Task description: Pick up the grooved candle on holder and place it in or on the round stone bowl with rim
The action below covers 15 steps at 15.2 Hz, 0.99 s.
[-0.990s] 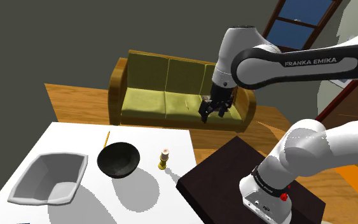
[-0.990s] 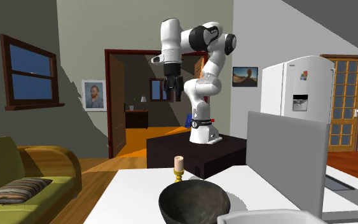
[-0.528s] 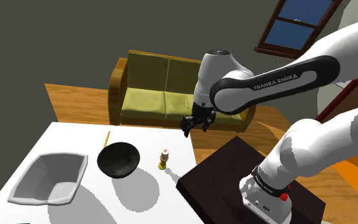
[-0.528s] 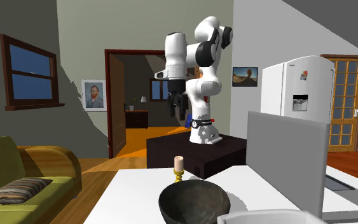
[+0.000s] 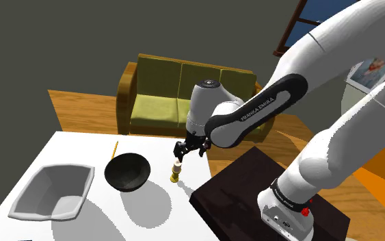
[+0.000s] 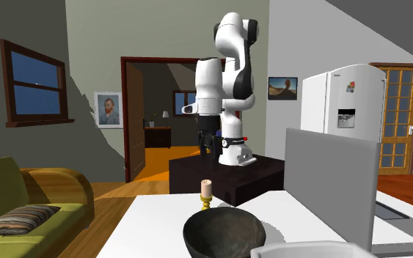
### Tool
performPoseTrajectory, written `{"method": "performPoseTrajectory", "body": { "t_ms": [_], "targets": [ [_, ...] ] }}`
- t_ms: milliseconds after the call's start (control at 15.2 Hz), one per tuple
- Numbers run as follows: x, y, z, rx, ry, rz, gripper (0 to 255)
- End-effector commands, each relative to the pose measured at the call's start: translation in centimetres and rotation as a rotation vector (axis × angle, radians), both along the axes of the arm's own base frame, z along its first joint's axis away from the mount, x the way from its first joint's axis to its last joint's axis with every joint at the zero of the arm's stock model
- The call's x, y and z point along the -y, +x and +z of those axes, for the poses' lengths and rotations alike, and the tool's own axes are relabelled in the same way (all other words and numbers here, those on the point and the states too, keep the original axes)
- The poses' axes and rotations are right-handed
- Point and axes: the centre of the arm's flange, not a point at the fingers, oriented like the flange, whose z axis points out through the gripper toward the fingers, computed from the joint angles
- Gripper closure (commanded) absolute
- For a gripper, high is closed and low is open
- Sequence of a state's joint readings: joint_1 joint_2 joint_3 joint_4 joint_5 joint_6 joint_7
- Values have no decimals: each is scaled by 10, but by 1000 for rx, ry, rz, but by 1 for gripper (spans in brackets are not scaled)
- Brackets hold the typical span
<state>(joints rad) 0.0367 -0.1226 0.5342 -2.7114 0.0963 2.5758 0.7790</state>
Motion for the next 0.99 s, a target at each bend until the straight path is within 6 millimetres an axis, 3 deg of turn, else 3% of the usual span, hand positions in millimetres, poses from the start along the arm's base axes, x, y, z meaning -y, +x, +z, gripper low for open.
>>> {"method": "performPoseTrajectory", "body": {
  "t_ms": [0,198,660,924],
  "targets": [
    [-18,6,-21,7,4,-16,0],
    [-36,15,-47,16,5,-36,0],
    [-35,15,-84,16,5,-36,0],
    [-35,15,-87,16,5,-36,0]
  ]
}}
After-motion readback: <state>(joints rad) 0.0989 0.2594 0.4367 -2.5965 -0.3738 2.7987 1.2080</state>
